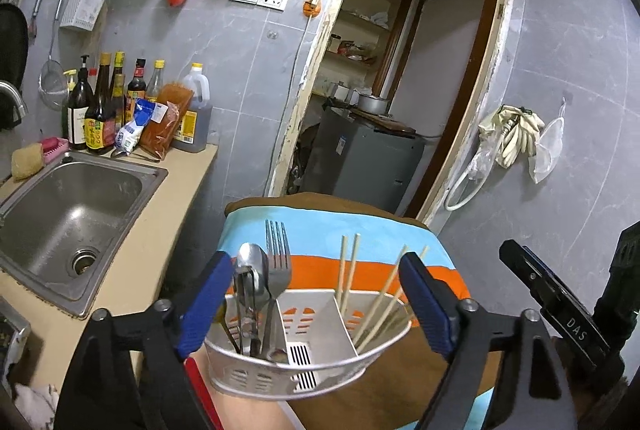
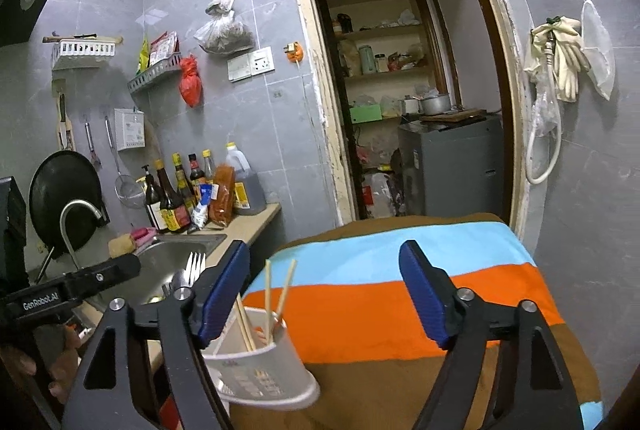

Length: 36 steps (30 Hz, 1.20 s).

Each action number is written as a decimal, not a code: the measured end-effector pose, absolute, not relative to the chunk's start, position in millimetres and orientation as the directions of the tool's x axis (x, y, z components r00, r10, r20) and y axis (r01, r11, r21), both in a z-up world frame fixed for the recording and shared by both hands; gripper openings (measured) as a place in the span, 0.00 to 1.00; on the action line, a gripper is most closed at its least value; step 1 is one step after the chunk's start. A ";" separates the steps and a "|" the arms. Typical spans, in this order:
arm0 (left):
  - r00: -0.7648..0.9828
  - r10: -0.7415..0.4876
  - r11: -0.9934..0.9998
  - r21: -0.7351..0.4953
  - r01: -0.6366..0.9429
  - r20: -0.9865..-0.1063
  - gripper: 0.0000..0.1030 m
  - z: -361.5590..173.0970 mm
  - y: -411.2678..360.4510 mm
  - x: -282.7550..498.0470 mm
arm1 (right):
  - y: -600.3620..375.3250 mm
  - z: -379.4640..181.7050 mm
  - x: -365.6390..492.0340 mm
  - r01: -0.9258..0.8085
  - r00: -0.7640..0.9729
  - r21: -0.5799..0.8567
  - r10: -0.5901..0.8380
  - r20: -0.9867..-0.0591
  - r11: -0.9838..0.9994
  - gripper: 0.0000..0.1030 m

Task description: Organize utensils

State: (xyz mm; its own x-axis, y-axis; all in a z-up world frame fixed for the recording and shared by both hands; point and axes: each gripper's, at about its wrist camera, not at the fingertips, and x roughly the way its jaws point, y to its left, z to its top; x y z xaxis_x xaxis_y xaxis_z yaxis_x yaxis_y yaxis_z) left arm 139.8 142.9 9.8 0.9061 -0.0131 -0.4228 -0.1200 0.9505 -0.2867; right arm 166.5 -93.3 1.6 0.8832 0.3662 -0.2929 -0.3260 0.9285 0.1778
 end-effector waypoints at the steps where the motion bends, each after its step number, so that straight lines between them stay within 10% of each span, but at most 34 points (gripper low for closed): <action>1: 0.905 -0.008 0.951 -0.283 -0.124 -0.425 0.87 10.1 140.4 137.4 | -97.4 2.0 164.0 -0.323 0.883 0.176 0.363 -0.299 0.930 0.73; 13: 0.896 0.065 0.959 -0.220 -0.177 -0.440 0.99 10.0 87.7 82.9 | -156.6 10.7 112.2 -0.298 0.876 0.113 0.318 -0.362 0.948 0.98; 36: 0.883 0.100 0.962 -0.181 -0.203 -0.458 0.99 2.7 14.7 -10.9 | -239.5 10.8 14.9 -0.275 0.870 0.099 0.292 -0.398 0.956 0.98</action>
State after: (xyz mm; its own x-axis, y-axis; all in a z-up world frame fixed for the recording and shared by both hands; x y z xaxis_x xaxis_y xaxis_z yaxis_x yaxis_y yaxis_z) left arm -10.9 14.7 2.7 0.8834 0.1004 -0.4578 -0.2033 0.9622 -0.1812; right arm 14.9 -239.5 10.8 0.8700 0.2916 -0.3977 -0.2754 0.9563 0.0986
